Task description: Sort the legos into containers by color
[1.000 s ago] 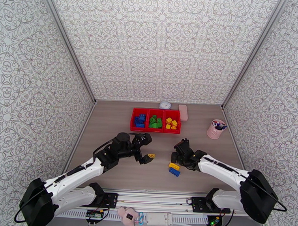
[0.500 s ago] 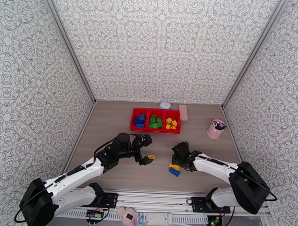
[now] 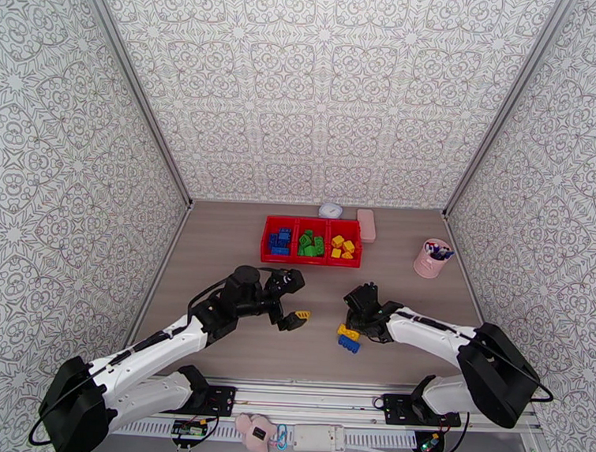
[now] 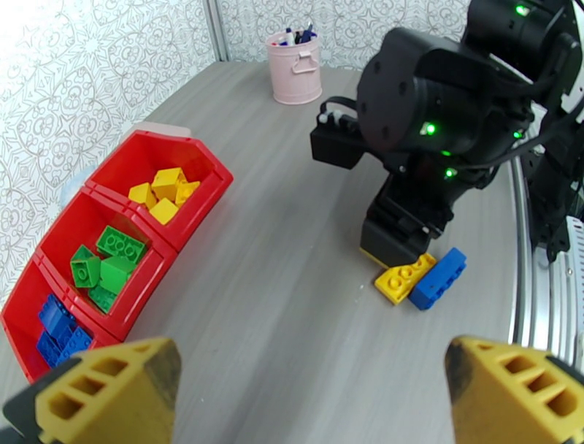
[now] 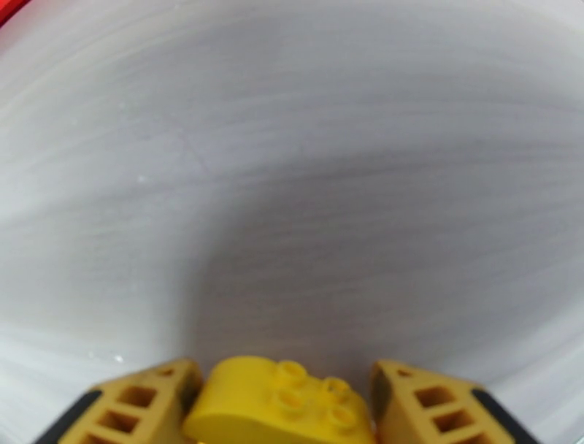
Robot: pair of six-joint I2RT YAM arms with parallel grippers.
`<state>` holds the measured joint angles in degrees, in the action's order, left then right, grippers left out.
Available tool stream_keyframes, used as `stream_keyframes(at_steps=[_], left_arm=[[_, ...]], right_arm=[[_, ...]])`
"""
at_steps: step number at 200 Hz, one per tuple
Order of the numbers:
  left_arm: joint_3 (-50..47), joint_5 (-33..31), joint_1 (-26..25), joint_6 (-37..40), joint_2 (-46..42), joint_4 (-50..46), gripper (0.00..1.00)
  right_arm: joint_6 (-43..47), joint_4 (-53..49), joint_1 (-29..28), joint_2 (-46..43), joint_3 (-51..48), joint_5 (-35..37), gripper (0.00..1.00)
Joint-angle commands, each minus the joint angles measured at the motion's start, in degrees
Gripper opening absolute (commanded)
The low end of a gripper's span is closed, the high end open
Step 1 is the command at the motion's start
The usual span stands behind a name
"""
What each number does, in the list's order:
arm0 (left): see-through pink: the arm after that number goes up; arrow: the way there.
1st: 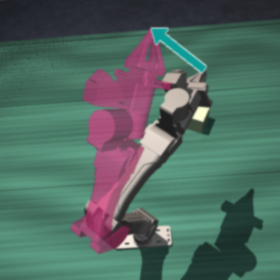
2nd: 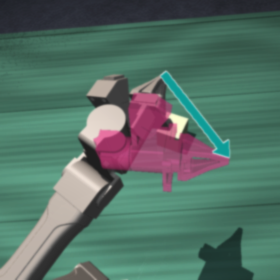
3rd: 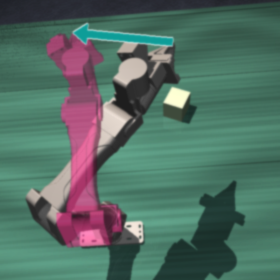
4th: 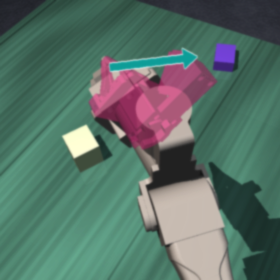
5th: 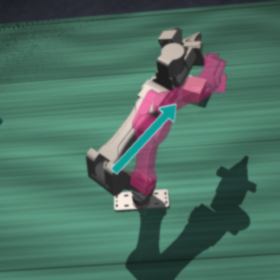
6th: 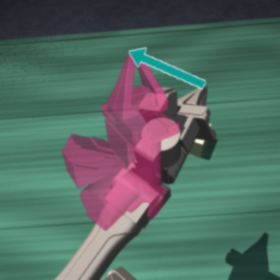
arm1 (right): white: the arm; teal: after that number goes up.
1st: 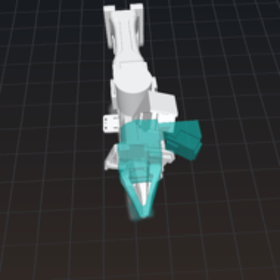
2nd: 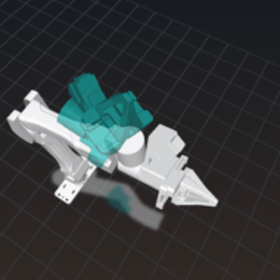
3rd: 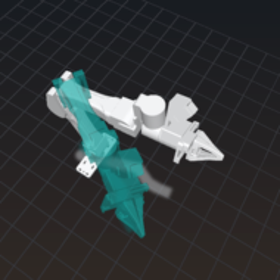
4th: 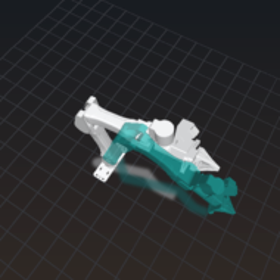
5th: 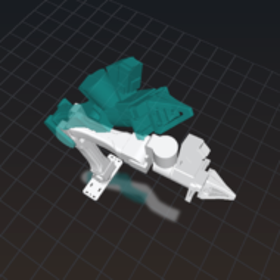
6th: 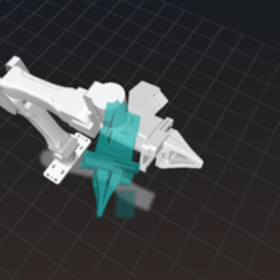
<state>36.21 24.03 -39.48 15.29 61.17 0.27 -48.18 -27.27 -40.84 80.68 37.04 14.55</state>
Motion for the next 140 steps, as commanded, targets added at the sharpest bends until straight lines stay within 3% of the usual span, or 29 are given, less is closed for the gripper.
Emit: stream_keyframes(at_steps=[1,35,73,97,140], left_arm=[[-0.7,1.1,0.4,0.9,-0.4,0.9,1.0],[-0.7,1.1,0.5,0.9,-0.3,0.8,1.0],[-0.7,1.5,0.7,0.9,0.0,1.0,1.0],[-0.6,1.5,0.8,0.8,0.1,0.9,1.0],[-0.6,1.8,1.0,0.8,0.1,0.9,1.0]], right_arm=[[0.8,-0.3,-0.3,-1.2,-0.1,1.0,0.63],[3.8,-0.3,-0.3,-0.5,0.7,-0.8,0.77],[12.5,0.1,-0.3,-1.6,1.5,-7.5,0.8],[14.2,-0.3,-0.3,-1.5,2.0,-10.3,0.73],[16.5,-4.7,-0.3,0.6,4.5,-5.4,0.59]])
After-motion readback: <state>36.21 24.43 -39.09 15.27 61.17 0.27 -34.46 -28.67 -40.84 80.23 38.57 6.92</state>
